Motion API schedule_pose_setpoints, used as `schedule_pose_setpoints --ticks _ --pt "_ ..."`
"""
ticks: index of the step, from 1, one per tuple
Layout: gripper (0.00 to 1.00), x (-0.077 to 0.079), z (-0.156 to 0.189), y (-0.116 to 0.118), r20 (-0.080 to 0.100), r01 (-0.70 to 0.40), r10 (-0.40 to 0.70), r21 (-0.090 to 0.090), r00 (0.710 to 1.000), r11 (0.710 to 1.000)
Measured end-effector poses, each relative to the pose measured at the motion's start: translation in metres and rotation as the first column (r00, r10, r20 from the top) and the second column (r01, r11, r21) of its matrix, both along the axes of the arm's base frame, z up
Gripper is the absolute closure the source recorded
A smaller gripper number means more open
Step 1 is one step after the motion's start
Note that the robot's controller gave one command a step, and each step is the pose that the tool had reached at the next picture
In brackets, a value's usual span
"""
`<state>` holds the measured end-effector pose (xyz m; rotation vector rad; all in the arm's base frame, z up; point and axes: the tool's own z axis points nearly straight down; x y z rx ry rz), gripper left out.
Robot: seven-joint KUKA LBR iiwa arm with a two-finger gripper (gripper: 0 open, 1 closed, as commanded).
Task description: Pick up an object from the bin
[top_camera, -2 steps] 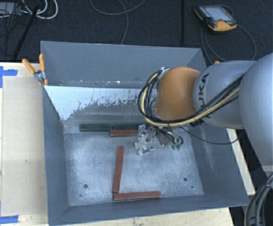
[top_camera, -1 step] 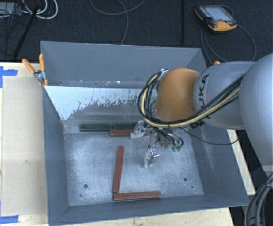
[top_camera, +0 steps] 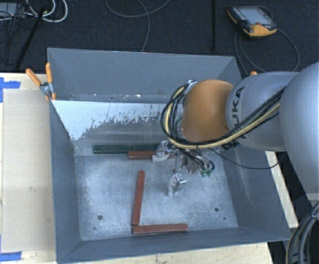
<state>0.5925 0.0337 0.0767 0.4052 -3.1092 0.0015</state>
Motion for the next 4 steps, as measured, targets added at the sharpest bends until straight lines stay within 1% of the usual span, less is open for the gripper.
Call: schedule_pose_setpoints --ticks 1,2,3,4 --pt "0.00 -0.001 0.005 0.016 0.004 -0.114 0.114 -0.003 0.993 0.993" --pt "0.00 -0.003 0.032 0.064 0.008 -0.443 0.443 0.003 0.896 0.896" --pt "0.00 -0.017 0.024 0.075 0.008 -0.361 0.361 0.003 0.933 0.933" --pt "1.00 -0.017 0.001 0.078 0.000 -0.641 0.641 0.002 0.767 0.767"
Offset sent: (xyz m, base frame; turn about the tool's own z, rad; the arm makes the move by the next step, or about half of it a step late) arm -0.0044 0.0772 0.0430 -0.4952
